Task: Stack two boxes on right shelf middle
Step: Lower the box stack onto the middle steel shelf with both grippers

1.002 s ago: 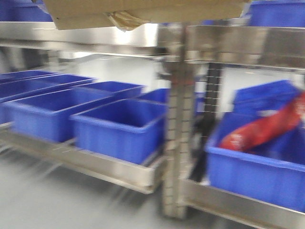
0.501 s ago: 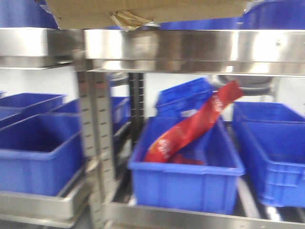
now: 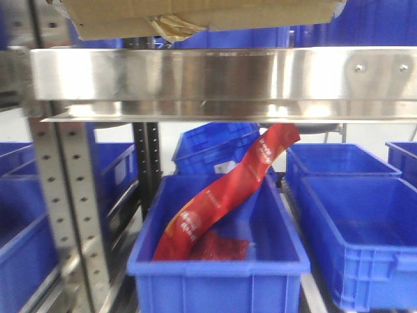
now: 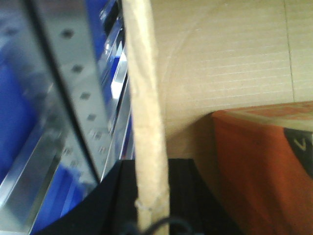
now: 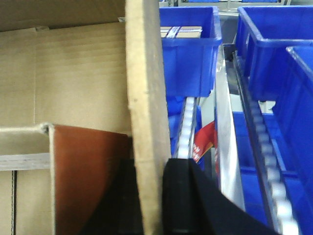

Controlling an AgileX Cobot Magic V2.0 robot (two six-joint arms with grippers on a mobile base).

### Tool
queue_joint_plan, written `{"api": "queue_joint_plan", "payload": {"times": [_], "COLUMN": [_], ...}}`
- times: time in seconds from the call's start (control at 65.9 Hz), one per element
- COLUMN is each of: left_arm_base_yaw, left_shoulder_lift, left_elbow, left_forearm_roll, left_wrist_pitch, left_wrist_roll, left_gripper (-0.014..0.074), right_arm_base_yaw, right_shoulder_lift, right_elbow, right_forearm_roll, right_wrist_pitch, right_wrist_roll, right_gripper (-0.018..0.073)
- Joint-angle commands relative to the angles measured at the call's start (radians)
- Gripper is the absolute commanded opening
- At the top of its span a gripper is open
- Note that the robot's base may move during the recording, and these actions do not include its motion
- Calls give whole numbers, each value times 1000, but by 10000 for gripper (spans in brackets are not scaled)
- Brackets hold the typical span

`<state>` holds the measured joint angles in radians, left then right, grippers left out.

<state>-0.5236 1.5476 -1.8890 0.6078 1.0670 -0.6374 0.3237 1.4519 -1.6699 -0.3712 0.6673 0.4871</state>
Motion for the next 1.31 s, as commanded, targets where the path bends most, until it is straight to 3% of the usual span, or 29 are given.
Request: {"api": "queue_joint_plan", "payload": {"times": [0.0,1.048,1.29], "left_arm_base_yaw": [2,2,2], "left_shoulder_lift": [-12,-12,-12], "left_elbow": [-10,-10,-10], "left_forearm_roll": [9,9,59], "left_wrist_pitch": [-19,-37,-151], "left_wrist_roll": [2,2,2], "left_gripper": [-111,-111,-111], "right_arm_base_yaw": [-1,-1,-1], "right_shoulder_lift": [-17,-16,2], "right_elbow": [-15,-15,-15], "right_forearm_roll": [-9,-9,19], "right_wrist_pitch": [-93,-100,174], "right_wrist_roll": [6,6,6], "right_gripper": [-161,-161,-161]}}
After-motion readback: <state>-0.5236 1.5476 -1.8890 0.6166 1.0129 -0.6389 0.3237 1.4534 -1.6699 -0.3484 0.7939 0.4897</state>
